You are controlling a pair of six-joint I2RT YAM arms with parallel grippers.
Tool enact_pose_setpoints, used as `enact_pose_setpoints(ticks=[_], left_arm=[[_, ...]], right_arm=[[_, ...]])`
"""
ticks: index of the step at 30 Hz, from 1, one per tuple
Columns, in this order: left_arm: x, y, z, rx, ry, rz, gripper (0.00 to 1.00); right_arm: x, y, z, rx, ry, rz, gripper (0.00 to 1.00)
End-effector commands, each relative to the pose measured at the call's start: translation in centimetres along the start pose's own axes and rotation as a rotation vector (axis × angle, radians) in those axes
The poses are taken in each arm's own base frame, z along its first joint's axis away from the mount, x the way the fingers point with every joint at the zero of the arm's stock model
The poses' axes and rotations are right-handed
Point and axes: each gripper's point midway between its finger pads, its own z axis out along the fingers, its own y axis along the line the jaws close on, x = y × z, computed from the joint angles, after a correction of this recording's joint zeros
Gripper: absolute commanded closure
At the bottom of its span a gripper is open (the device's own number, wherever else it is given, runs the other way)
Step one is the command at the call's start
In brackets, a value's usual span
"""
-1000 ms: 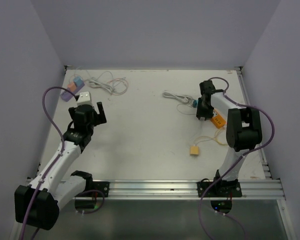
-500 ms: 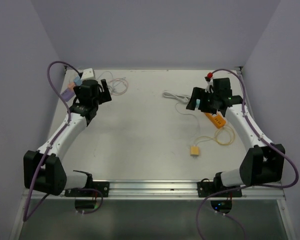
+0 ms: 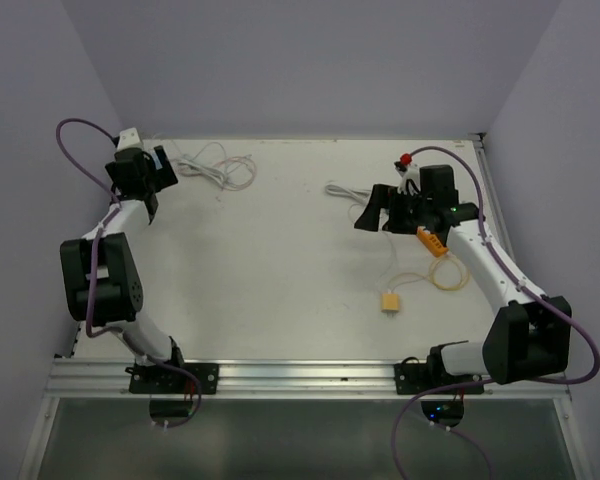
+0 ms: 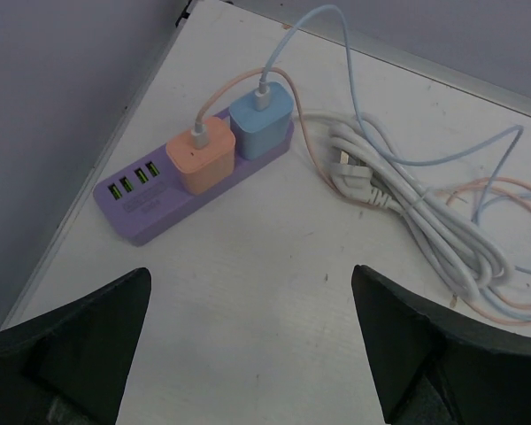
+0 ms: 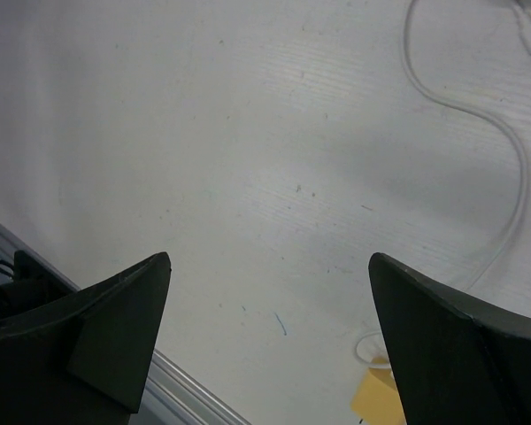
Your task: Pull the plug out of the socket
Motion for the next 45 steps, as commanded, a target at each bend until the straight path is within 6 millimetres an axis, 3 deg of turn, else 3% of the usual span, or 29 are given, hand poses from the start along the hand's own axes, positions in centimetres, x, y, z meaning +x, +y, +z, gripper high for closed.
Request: enact_pose_setpoints(ticks=[1,5,9,11,13,17,24,31,37,45], left_arm=[[-3.4,0.6,3.2,0.104,-0.1,0.025,0.0],[-3.4,2.3,5.2,0.101,-0.101,0.085,0.0],[-4.8,4.3,7.3,0.102,-0.104,0.15,0.0],[-3.3,4.2,8.7,0.166,-0.05,0.193,0.01],[-4.2,4.7,9.3,0.212,-0.054,0.189,0.0],[-2.8,5.4,11.3,0.245,-0.004,0.242,0.0],[0.7,6.1,11.7,0.331,0.09,0.284,0.0],[3.8,8.0,12.0,0.272,0.148,0.326,0.05],[4.9,9.0,12.5,0.228,0.163,0.343,0.06],[6.3,8.6,13.1,0.264,0.19,0.347,0.19]], right_arm=[[0.0,1.9,0.1,-0.071,-0.016,-0.064,0.01],[0.3,1.5,0.2,-0.039,0.0,-0.075,0.01],[0.4,1.6,-0.2,-0.035,0.004,-0.096,0.01],[0.4,1.7,-0.3,-0.034,0.005,-0.109,0.01],[0.5,1.7,-0.3,-0.032,0.01,-0.117,0.01],[0.7,2.0,-0.3,-0.038,0.02,-0.137,0.01],[1.1,2.0,0.1,-0.028,0.041,-0.156,0.01],[1.5,1.7,0.6,-0.024,0.056,-0.151,0.01],[1.8,1.7,1.0,-0.028,0.069,-0.151,0.01],[1.8,1.5,1.0,-0.012,0.072,-0.157,0.02]])
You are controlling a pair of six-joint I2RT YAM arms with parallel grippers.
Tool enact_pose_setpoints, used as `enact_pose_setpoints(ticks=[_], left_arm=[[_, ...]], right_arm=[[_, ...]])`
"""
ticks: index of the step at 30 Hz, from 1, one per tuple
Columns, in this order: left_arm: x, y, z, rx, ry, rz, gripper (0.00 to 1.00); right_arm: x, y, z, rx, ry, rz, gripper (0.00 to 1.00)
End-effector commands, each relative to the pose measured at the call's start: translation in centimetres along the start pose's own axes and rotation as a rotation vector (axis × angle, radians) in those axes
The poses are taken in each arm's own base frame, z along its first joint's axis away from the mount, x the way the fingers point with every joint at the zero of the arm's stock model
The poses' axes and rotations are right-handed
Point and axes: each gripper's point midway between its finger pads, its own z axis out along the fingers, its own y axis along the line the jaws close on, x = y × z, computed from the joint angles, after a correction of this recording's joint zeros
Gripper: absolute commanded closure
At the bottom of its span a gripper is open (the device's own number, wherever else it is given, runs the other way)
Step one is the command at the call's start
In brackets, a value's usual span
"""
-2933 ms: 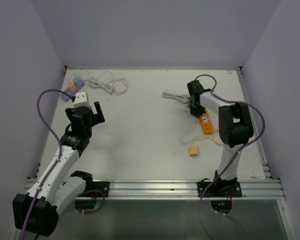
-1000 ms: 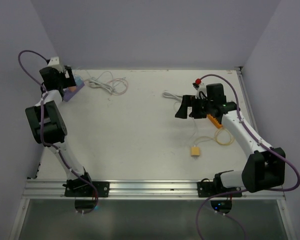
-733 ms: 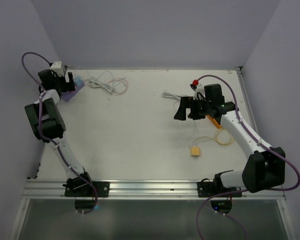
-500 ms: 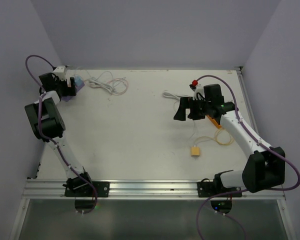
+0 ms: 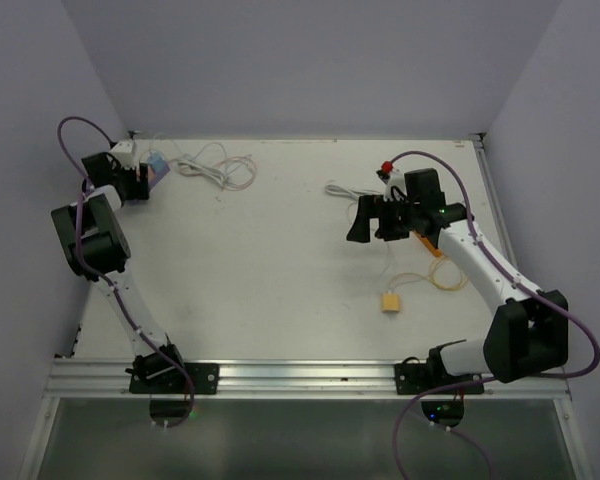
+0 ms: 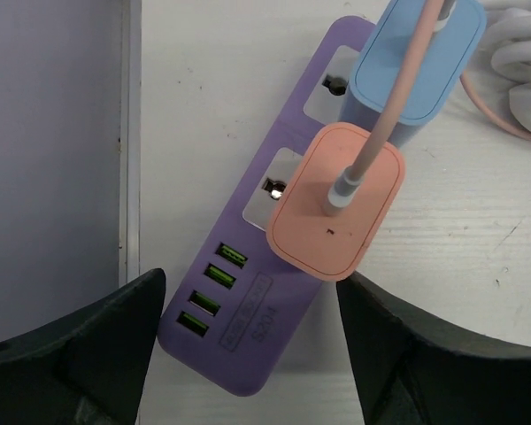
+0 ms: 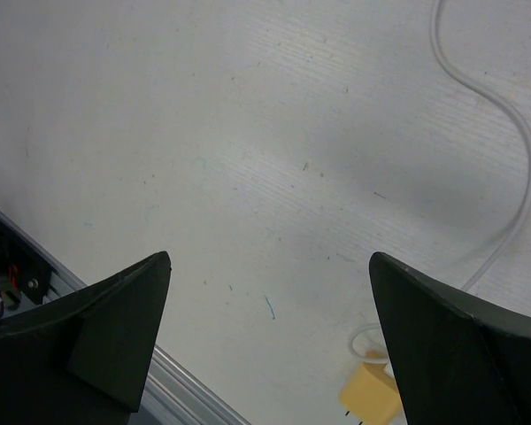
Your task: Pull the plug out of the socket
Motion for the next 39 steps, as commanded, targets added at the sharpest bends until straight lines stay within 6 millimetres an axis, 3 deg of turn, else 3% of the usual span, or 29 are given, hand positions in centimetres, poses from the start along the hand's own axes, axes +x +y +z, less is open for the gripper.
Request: enact_pose_setpoints(ticks=[1,5,10,15,16,18,21,22,23,24,25,28,33,39], left_arm=[[0.7,0.1,0.6,0.028,-0.001,0.01,0.24],[1.2,-0.5,0.6,0.047,0.013,0.006,0.36],[0.8,-1.6,-0.5,0.088,-0.005,-0.016,0.44],[0.1,-2.9,-2.2,0.075,-0.026,-0.022,0.44],[1.1,-3.5,-2.5,0.078,-0.008,-0.028,0.44],[0.8,-4.5,-3.0,0.077,-0.011,-0.018,0.44],[1.3,-6.8,-3.5,0.108,0.008,-0.029,0.46],[0.7,-7.9,-3.7,0.123,0.006,-0.002,0.54],[1.0,-8.6,-3.9,0.12,0.034,0.004,0.56],[0.1,-8.8,-4.4,0.098,0.019,0.025,0.6],[-0.1,-10.4,-4.5,0.111,0.014,0.035,0.67],[-1.5,-12.6,-4.9,0.136,-0.015,0.014,0.71],[-1.1,-15.6,-5.2,0.165,0.032,-0.027,0.87],[-0.2,-22.7,-7.5,0.24,0.025,-0.064,0.92]], right_arm=[[-1.0,0.0,-0.3,0.017,-0.021,-0.03,0.02],[-1.0,0.0,-0.3,0.018,-0.024,-0.031,0.02],[-1.3,0.1,-0.5,0.02,-0.039,-0.033,0.02],[-1.5,0.5,-1.1,0.015,-0.061,-0.03,0.02],[-1.5,0.5,-1.2,0.017,-0.061,-0.03,0.02],[-1.7,0.7,-1.6,0.017,-0.075,-0.032,0.02],[-2.1,1.3,-2.3,0.008,-0.099,-0.044,0.02],[-2.1,1.5,-2.4,0.006,-0.103,-0.045,0.02],[-2.2,1.6,-2.6,0.005,-0.108,-0.048,0.02],[-2.3,1.7,-2.8,0.003,-0.116,-0.05,0.02],[-2.2,1.8,-2.9,0.002,-0.116,-0.048,0.02],[-2.3,2.2,-3.5,-0.001,-0.131,-0.052,0.02],[-2.7,3.0,-4.6,-0.019,-0.162,-0.053,0.02],[-2.4,3.3,-4.9,-0.032,-0.171,-0.03,0.02]])
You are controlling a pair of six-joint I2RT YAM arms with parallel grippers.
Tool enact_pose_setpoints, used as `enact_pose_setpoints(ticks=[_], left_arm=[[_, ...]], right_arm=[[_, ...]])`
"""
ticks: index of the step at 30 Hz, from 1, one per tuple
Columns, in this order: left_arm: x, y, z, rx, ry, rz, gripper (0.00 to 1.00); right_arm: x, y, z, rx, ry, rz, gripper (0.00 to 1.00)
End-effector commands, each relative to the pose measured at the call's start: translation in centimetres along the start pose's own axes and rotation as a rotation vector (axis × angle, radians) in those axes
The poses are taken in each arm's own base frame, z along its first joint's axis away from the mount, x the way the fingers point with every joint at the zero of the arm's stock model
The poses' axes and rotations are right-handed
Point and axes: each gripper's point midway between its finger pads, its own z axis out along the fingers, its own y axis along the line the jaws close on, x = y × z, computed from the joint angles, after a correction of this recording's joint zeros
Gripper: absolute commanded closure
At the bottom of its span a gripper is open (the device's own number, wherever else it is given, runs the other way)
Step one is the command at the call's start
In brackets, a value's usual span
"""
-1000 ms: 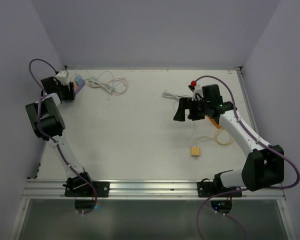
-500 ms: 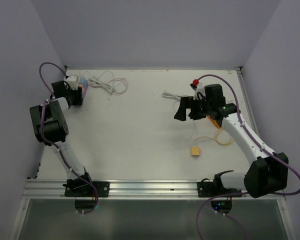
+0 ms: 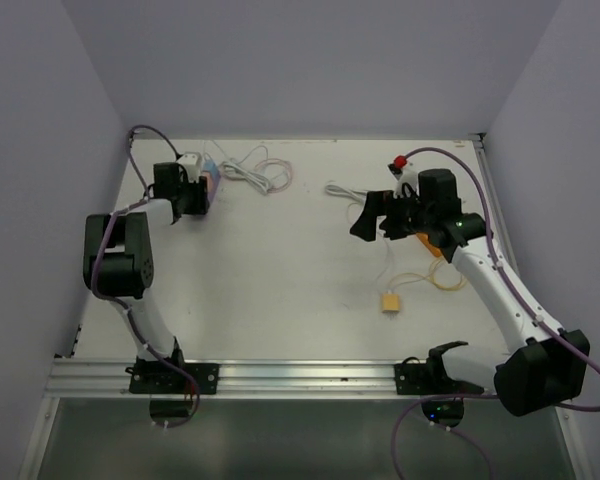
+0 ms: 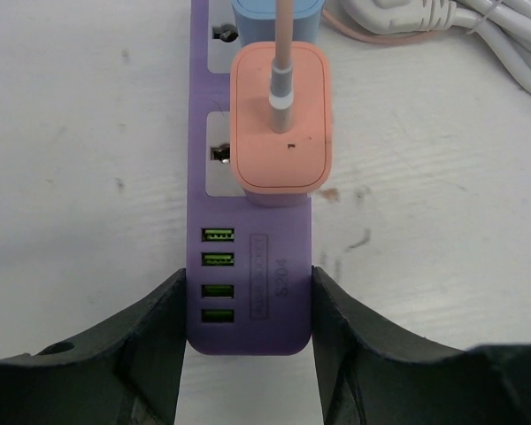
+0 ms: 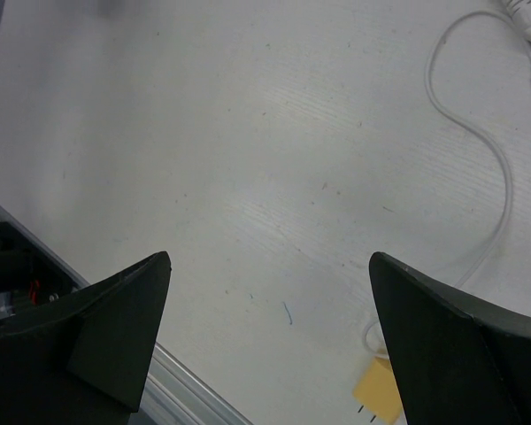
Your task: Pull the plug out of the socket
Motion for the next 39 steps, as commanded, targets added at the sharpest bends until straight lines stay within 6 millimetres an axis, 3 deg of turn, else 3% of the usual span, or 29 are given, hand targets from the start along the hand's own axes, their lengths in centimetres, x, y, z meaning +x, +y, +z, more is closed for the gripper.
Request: enact_pose_setpoints(ticks=[1,7,14,15,16,20,25,28,32,33,37,39], left_arm=[[-1.9,-7.1,-1.8,0.103,-0.076,-0.028,0.92],[1.5,-15.1,-4.0,0.177,-0.058,-0.009,0.92],[5.8,-21.6,-7.0,0.257,-0.049,0.05,0.94],[6.1,-21.8,-7.6,0.25,-0.057,0.065,0.94],[6.9,-23.7,-8.4,0.286,-0.051,0.097,0.94],[9.0,-27.0,-10.8,0.335,-0.037,0.166,0.94],[12.4,-28.6,-13.8,0.33,-0.025,0.236,0.92],[12.5,-28.6,-15.0,0.333,-0.036,0.259,0.88],[13.3,-28.0,-14.8,0.333,-0.018,0.32,0.8],[14.4,-28.2,-14.6,0.354,0.01,0.341,0.78],[15.1,-29.3,-14.2,0.412,0.029,0.372,0.72],[15.0,-29.7,-14.1,0.428,0.027,0.393,0.63]], right_arm=[[0.0,0.7,-0.6,-0.018,-0.013,0.023,0.02],[1.3,0.3,-1.2,0.008,-0.009,0.039,0.02],[2.5,0.1,-1.8,0.035,0.007,0.042,0.02],[2.8,0.1,-1.8,0.037,0.011,0.042,0.02],[2.9,0.1,-1.9,0.04,0.01,0.041,0.02],[3.3,-0.1,-2.3,0.058,0.008,0.046,0.02],[3.8,-0.1,-2.6,0.067,0.01,0.048,0.02],[4.3,-0.3,-2.6,0.075,0.015,0.054,0.02],[4.5,-0.2,-2.3,0.067,0.025,0.064,0.02],[4.5,-0.3,-2.2,0.069,0.026,0.067,0.02],[4.4,-0.3,-2.1,0.075,0.027,0.067,0.02],[4.4,-0.4,-2.1,0.077,0.028,0.069,0.02]])
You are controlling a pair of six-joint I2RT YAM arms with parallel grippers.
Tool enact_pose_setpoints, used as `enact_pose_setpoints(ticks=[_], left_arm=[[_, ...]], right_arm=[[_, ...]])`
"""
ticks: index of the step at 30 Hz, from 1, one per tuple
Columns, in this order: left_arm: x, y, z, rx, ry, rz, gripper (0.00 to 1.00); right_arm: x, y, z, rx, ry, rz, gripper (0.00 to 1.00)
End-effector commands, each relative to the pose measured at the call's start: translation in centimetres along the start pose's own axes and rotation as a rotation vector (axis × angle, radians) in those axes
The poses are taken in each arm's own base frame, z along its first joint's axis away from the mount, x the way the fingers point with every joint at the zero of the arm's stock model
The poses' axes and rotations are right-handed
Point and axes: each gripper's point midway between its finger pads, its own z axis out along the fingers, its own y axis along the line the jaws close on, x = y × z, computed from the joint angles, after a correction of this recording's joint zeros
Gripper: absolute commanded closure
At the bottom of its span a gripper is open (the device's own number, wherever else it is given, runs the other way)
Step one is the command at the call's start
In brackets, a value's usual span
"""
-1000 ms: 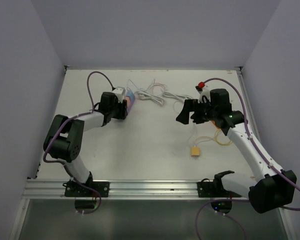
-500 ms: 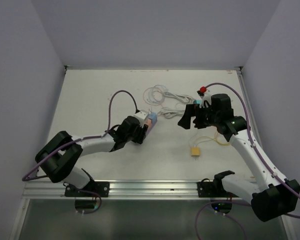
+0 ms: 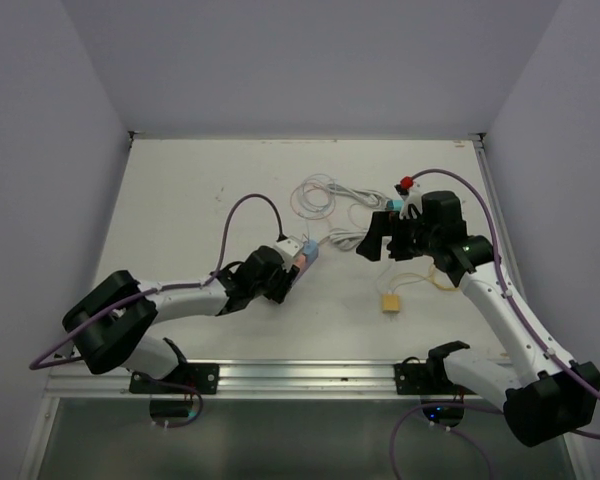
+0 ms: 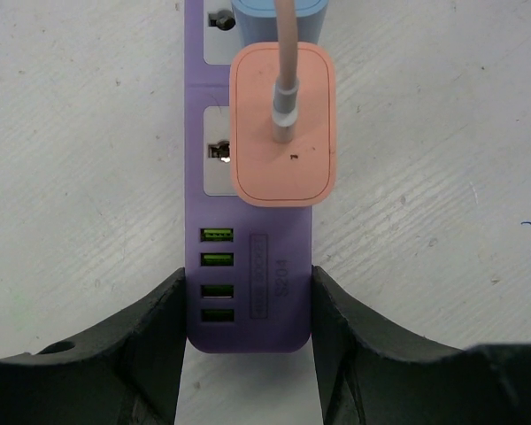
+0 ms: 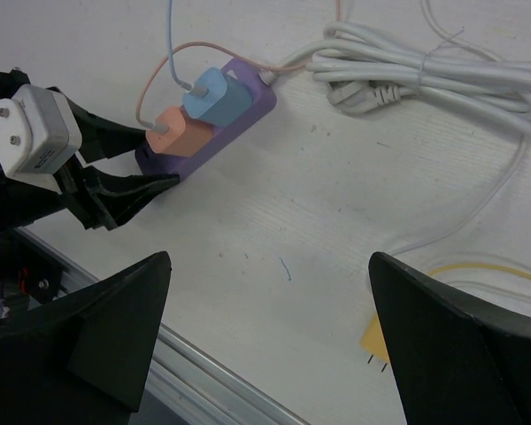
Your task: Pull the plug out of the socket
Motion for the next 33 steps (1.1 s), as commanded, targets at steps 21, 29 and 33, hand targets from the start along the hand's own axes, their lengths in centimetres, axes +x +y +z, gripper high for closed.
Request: enact_pose_setpoints(ticks=[21,29,33], left_arm=[[-5.0,-0.3,-3.4,0.068,-0.373,0.055,0.28],[-4.1,0.3,-1.4,0.018,-0.263,0.092,0.27],[-2.9,0.2,-1.1,0.025,-0.225,0.098,0.32]], right_arm=[[-0.2,1.6,3.4,-0.016,0.026,-0.052,0.02],[-1.1,1.8,3.7,-0.01,0.029,-0.072,0.02],[-0.8,1.8,4.6,-0.02,0.05,-0.072,0.02]])
